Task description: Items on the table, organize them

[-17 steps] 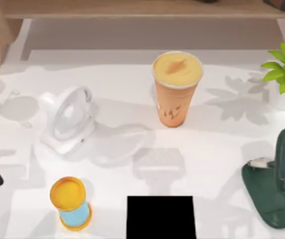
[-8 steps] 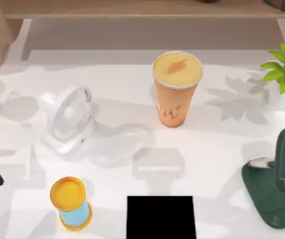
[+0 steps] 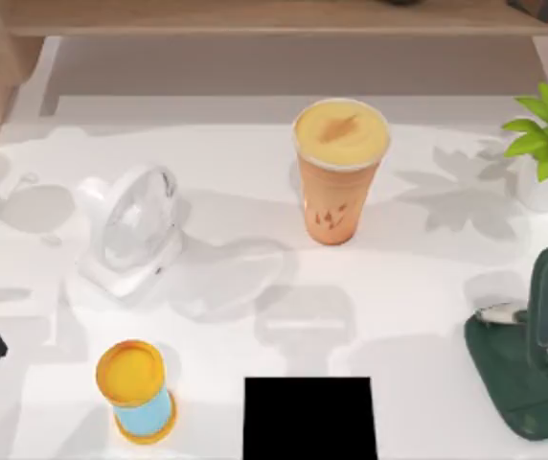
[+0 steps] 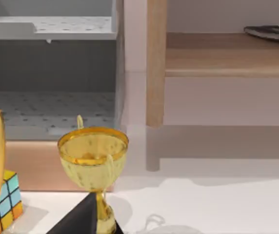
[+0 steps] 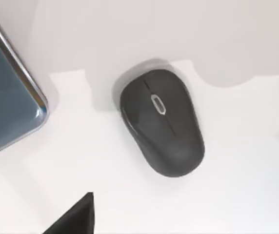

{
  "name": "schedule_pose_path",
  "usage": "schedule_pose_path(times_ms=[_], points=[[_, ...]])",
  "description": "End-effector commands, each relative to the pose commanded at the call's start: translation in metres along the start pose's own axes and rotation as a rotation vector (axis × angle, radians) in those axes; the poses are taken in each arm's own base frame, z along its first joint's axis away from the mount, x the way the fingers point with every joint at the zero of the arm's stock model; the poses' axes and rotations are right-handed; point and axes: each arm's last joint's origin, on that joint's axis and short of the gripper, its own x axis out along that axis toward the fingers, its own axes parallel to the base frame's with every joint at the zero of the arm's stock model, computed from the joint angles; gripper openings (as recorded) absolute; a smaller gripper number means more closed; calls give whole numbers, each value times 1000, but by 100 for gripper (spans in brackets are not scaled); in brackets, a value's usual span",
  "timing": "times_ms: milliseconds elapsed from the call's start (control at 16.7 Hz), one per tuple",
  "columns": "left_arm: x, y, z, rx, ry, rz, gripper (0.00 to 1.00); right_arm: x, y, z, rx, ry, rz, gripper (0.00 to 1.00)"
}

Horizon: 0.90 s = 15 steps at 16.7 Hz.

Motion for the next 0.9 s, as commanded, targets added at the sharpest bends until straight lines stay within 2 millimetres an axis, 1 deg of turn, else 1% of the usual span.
schedule_pose_path(times_ms=[240,420,600,900], points=[[0,0,0,0,0,0,100,28,-36,-14,-273,-32,206,100],[0,0,0,0,0,0,100,43,-53,-23,-406,-67,289,100],[0,0,0,0,0,0,100,50,-61,-28,-458,-86,323,100],[0,0,0,0,0,0,100,50,-61,-26,-464,-86,321,100]])
